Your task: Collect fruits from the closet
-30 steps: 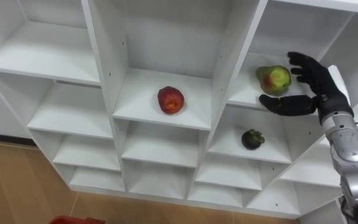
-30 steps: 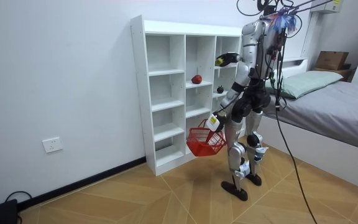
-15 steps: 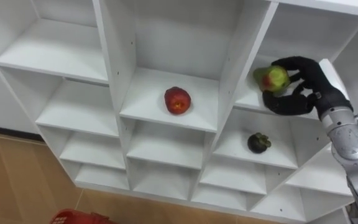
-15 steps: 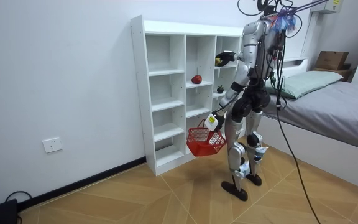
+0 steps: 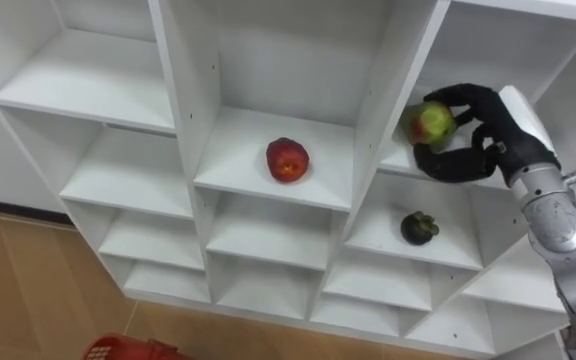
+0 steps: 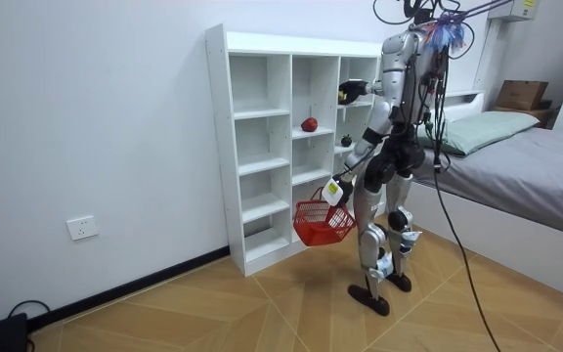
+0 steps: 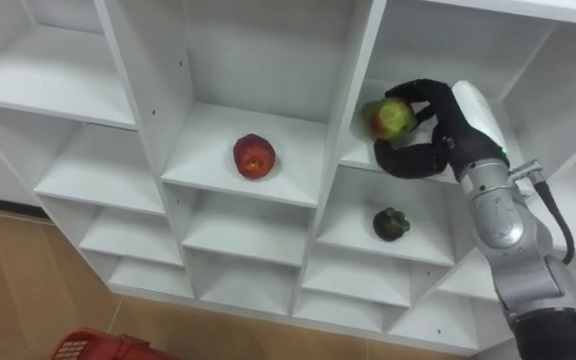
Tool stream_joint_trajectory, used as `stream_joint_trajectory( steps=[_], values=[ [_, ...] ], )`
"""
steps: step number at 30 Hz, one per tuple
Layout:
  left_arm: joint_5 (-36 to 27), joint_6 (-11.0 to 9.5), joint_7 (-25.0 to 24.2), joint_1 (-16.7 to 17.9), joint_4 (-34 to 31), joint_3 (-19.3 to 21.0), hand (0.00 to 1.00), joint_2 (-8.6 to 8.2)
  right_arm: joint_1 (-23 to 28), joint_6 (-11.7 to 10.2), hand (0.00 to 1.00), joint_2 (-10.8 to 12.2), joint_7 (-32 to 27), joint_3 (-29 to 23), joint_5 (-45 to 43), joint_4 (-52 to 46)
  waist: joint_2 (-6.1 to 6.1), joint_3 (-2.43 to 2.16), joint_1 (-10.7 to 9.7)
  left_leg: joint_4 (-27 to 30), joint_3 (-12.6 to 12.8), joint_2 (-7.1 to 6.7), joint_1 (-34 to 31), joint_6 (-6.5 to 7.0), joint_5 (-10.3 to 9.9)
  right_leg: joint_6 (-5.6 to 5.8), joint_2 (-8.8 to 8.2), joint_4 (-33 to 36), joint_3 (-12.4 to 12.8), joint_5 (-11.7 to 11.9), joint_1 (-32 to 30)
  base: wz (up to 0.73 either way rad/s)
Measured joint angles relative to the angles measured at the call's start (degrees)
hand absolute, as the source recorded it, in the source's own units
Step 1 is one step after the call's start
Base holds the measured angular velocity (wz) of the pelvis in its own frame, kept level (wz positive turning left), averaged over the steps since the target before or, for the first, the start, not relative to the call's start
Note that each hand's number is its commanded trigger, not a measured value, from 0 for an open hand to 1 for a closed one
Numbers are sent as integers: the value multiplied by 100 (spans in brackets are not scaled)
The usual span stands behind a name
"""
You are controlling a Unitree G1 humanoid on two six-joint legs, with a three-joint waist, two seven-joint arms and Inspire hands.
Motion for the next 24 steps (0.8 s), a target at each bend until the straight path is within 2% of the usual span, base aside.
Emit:
stream_joint_trajectory(
  steps=[3, 10, 13, 15, 18, 21, 24],
  values=[
    [0, 1, 20, -17, -10, 1, 100, -1, 19, 75, 100, 25, 13, 0, 38, -132, -6, -3, -12, 0, 5, 0, -17, 0, 1, 0, 0, -4, 15, 0, -15, 0],
    [1, 0, 9, -19, -42, 4, 100, -4, 88, 76, 100, 103, 26, -1, 24, -461, -29, -16, -107, 3, 18, -3, -41, 1, 1, 0, -4, 2, 41, 0, -66, 0],
    [2, -11, 8, -27, -126, -10, 100, -5, 334, 75, 100, 114, 12, -12, 38, -770, -25, -34, -120, 12, 16, 0, -77, 0, 1, 0, -3, 8, 35, 0, -94, 0],
    [2, -11, 26, -35, -159, -9, 100, -25, 492, 77, 100, 114, 21, -13, 50, -960, 4, -47, -138, 11, 17, 1, -97, 0, 1, 1, -3, 13, 37, 0, -94, 0],
    [-3, -11, 29, -37, -179, -10, 100, -58, 699, 72, 100, 114, 85, -18, 62, -1371, 119, -98, -253, 9, 30, 3, -105, 1, 1, 1, -2, 18, 40, 1, -103, 0],
    [-6, -11, 30, -43, -213, -8, 100, -92, 730, 64, 100, 114, 86, -35, 70, -1554, 220, -85, -303, -2, 110, 14, -29, 0, 1, -3, 1, 27, 66, 3, -93, -12],
    [-5, -20, 32, -73, -217, -1, 100, -119, 859, 66, 100, 114, 76, -74, 67, -1645, 233, -87, -331, -5, 127, 18, -16, 0, 1, -4, 1, 42, 83, 4, -100, -5]
  ],
)
